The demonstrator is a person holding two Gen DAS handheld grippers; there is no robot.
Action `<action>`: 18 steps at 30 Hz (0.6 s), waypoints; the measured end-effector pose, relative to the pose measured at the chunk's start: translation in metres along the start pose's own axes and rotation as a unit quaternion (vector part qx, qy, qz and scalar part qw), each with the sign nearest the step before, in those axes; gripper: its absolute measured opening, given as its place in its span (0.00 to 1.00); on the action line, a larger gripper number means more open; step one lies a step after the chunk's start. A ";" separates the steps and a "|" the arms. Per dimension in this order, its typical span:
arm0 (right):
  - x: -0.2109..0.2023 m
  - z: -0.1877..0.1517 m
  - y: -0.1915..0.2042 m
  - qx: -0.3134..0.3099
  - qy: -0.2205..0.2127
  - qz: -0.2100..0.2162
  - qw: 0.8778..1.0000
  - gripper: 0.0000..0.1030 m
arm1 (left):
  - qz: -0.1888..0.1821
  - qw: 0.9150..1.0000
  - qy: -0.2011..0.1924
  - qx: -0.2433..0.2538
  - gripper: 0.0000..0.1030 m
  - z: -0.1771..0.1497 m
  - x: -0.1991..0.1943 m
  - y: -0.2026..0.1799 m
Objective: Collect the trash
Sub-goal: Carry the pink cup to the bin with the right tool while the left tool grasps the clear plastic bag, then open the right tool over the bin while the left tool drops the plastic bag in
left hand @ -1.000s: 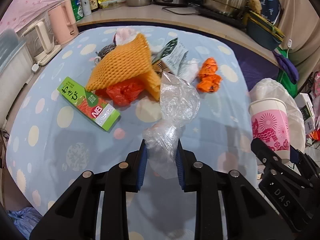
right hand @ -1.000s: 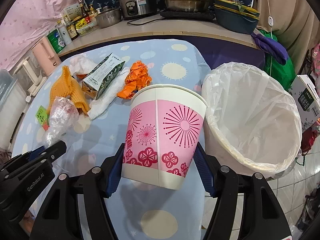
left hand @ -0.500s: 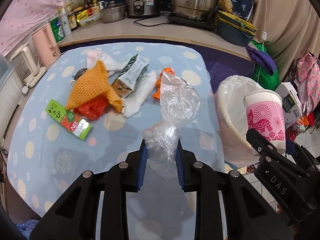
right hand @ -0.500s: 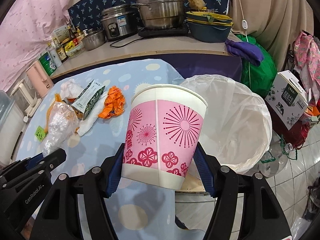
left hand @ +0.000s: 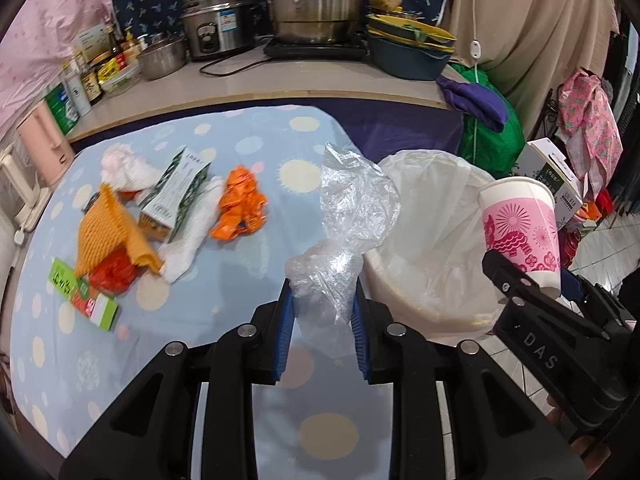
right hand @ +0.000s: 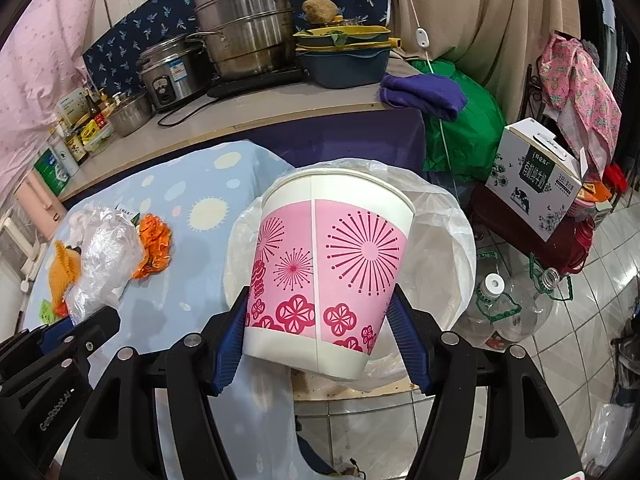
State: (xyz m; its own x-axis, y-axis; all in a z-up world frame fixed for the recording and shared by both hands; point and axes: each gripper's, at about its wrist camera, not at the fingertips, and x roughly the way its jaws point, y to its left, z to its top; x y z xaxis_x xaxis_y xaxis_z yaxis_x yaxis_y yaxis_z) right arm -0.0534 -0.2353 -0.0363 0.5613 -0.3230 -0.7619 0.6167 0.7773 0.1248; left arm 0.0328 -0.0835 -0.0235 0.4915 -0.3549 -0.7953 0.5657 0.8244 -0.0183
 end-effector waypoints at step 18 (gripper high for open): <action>0.042 0.012 -0.035 0.031 0.024 -0.027 0.999 0.62 | -0.017 0.999 0.021 0.032 0.25 0.026 0.055 -0.053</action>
State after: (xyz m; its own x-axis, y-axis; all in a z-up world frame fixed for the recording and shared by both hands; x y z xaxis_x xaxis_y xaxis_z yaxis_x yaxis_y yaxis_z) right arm -0.0447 -0.2832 -0.0651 0.5003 -0.3364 -0.7978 0.6788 0.7244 0.1202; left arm 0.0471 -0.1583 -0.0503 0.4442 -0.3615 -0.8197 0.6235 0.7818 -0.0069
